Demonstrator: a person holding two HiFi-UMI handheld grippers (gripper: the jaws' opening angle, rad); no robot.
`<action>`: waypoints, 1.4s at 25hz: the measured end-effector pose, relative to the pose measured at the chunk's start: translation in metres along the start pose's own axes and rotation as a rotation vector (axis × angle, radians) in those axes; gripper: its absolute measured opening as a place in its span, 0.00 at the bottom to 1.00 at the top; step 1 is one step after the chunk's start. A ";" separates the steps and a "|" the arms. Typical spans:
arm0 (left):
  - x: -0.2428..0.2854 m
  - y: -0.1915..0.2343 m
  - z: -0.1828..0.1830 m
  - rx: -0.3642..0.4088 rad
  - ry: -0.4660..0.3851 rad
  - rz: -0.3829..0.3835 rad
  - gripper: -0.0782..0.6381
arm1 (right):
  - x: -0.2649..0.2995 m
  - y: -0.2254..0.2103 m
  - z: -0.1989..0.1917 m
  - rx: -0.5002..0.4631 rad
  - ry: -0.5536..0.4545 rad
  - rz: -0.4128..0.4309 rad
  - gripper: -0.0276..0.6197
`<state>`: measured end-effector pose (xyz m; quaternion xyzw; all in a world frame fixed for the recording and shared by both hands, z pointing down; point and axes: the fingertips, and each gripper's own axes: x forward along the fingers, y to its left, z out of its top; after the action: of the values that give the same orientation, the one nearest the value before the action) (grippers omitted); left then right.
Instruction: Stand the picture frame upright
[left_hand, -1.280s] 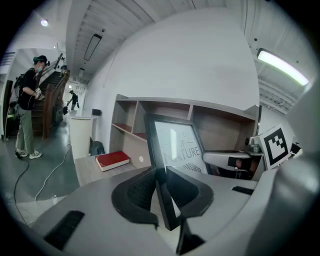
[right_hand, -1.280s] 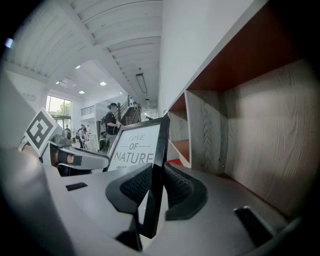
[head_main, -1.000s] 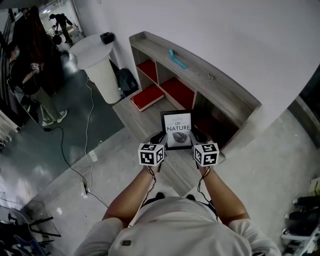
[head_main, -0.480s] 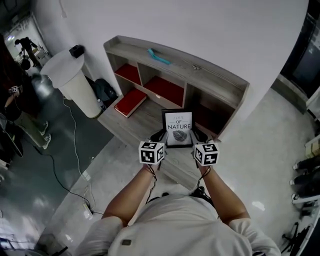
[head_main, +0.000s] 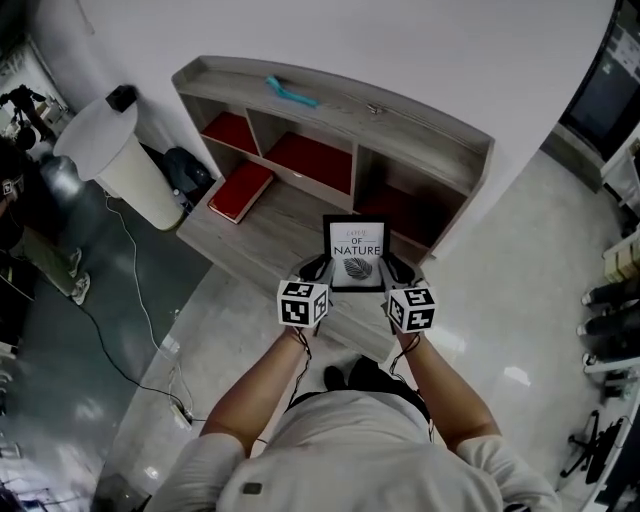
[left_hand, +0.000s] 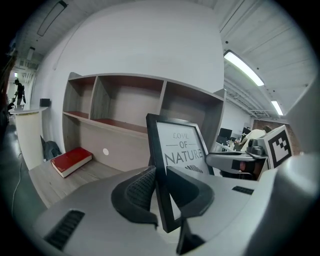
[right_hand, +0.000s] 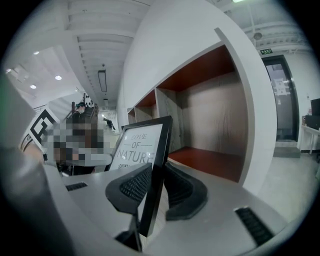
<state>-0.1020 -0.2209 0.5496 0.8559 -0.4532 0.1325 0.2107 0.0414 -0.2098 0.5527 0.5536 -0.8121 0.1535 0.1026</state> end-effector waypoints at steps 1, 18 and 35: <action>0.003 0.001 -0.003 0.001 0.006 0.000 0.22 | 0.003 -0.002 -0.004 0.002 0.001 0.000 0.18; 0.049 0.026 -0.066 0.003 0.095 0.005 0.22 | 0.039 -0.017 -0.078 0.029 0.063 0.020 0.18; 0.112 0.050 -0.120 -0.014 0.123 0.019 0.22 | 0.088 -0.050 -0.144 0.060 0.119 0.045 0.18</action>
<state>-0.0861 -0.2688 0.7131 0.8404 -0.4484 0.1835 0.2428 0.0549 -0.2512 0.7229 0.5278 -0.8119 0.2126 0.1305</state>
